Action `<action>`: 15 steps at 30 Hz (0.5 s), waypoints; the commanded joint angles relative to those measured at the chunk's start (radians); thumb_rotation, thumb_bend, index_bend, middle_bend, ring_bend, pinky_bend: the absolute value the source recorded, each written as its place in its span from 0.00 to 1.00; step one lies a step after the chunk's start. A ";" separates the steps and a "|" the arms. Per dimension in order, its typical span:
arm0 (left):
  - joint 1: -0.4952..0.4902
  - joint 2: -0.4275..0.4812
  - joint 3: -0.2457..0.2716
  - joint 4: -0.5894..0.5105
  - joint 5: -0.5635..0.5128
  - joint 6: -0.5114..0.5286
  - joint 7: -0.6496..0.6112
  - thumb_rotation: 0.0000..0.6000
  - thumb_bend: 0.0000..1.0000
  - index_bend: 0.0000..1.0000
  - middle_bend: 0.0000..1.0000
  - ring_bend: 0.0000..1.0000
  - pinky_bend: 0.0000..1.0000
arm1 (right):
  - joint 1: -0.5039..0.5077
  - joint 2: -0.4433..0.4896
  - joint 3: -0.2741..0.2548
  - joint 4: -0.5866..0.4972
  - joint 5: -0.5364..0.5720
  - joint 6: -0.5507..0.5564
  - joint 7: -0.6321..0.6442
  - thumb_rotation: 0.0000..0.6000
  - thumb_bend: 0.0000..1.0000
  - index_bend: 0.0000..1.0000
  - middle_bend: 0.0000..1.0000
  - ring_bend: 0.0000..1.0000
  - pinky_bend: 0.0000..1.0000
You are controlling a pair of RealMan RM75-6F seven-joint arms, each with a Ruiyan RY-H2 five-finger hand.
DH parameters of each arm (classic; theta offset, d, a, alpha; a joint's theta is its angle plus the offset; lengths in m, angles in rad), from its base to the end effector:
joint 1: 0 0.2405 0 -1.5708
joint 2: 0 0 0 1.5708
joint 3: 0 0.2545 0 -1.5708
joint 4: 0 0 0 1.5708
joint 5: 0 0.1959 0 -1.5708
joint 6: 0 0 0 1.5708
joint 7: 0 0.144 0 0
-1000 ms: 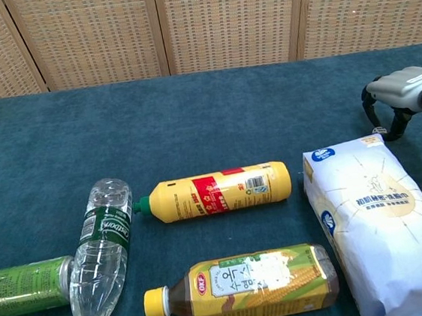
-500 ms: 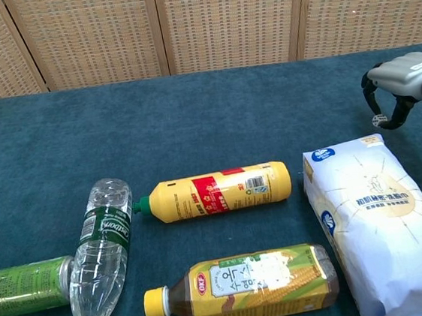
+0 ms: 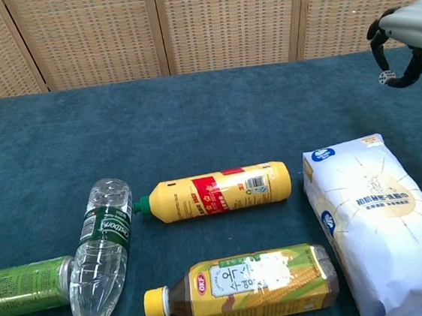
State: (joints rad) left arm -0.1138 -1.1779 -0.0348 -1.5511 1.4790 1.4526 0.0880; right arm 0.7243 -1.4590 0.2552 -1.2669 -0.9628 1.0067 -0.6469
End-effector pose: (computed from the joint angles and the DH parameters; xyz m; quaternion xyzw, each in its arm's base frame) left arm -0.3114 0.1863 0.1529 -0.6186 -0.3704 -0.3536 0.5960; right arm -0.2127 -0.3980 0.0801 0.6977 -0.2596 0.2510 0.6187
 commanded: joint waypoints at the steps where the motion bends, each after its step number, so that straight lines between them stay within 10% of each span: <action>1: 0.002 0.001 0.001 -0.001 0.002 0.004 0.001 1.00 0.15 0.00 0.00 0.00 0.00 | -0.018 0.070 0.016 -0.100 -0.003 0.064 -0.035 1.00 0.36 0.55 0.16 0.08 0.20; 15: 0.013 0.009 0.002 -0.012 0.017 0.030 -0.005 1.00 0.15 0.00 0.00 0.00 0.00 | -0.034 0.168 0.022 -0.295 0.008 0.148 -0.082 1.00 0.35 0.54 0.15 0.08 0.20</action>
State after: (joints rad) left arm -0.1006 -1.1692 -0.0325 -1.5628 1.4955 1.4824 0.0831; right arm 0.6907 -1.2919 0.2778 -1.5611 -0.9559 1.1544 -0.7288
